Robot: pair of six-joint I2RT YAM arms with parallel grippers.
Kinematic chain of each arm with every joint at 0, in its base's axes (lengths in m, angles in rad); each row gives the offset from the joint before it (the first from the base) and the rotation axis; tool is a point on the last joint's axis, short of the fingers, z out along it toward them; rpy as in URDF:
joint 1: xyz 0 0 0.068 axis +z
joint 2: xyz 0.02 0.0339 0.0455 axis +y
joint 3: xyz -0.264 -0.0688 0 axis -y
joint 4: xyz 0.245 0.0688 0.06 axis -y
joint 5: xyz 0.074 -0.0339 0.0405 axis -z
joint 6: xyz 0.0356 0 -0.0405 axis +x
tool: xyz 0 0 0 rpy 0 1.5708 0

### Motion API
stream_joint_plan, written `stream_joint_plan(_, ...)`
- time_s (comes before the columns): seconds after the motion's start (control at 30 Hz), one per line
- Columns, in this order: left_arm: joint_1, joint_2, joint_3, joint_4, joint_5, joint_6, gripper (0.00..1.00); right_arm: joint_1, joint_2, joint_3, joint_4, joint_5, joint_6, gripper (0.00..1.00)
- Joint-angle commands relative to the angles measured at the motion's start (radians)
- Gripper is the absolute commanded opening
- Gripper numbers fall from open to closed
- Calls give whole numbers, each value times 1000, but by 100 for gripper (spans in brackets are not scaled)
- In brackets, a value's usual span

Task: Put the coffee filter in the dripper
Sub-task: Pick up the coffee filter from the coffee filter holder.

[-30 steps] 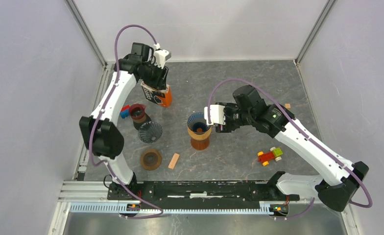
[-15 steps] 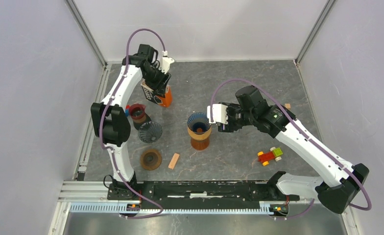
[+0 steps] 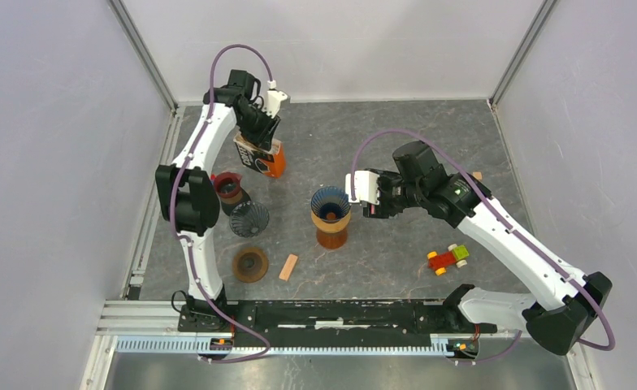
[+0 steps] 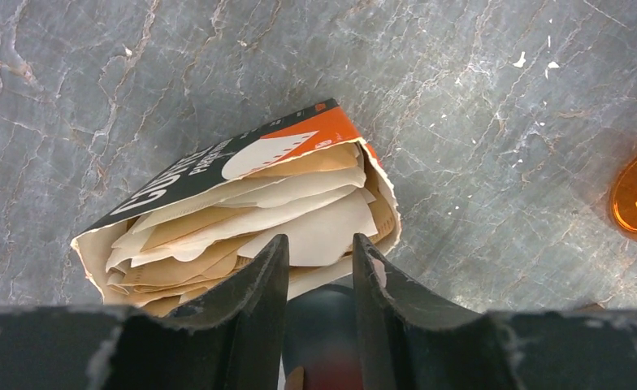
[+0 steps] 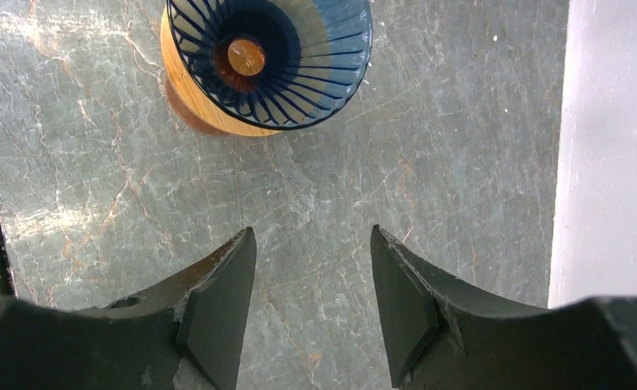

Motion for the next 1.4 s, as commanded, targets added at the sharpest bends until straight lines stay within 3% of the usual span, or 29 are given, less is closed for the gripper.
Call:
stream_joint_plan(0.0, 11, 17, 47, -9, 35, 18, 40, -8, -11, -22, 29, -23, 2, 60)
stream_joint_plan(0.17, 12, 21, 36, -30, 52, 37, 39, -10, -9, -24, 30, -24, 2, 60)
stream_joint_plan(0.4, 17, 17, 19, -41, 71, 61, 46, -11, -3, -26, 29, -18, 1, 60)
stream_joint_plan(0.73, 18, 49, 84, -106, 97, 93, 50, -17, 2, -34, 33, -15, 3, 60)
stream_joint_plan(1.07, 18, 82, 95, -112, 103, 95, 34, -18, -2, -44, 38, -9, 2, 60)
stream_joint_plan(1.3, 19, 96, 154, -153, 147, 80, 3, -20, -2, -50, 39, -6, 3, 60)
stream_joint_plan(1.37, 18, 98, 181, -164, 158, 66, 2, -20, -2, -50, 40, -4, 3, 60)
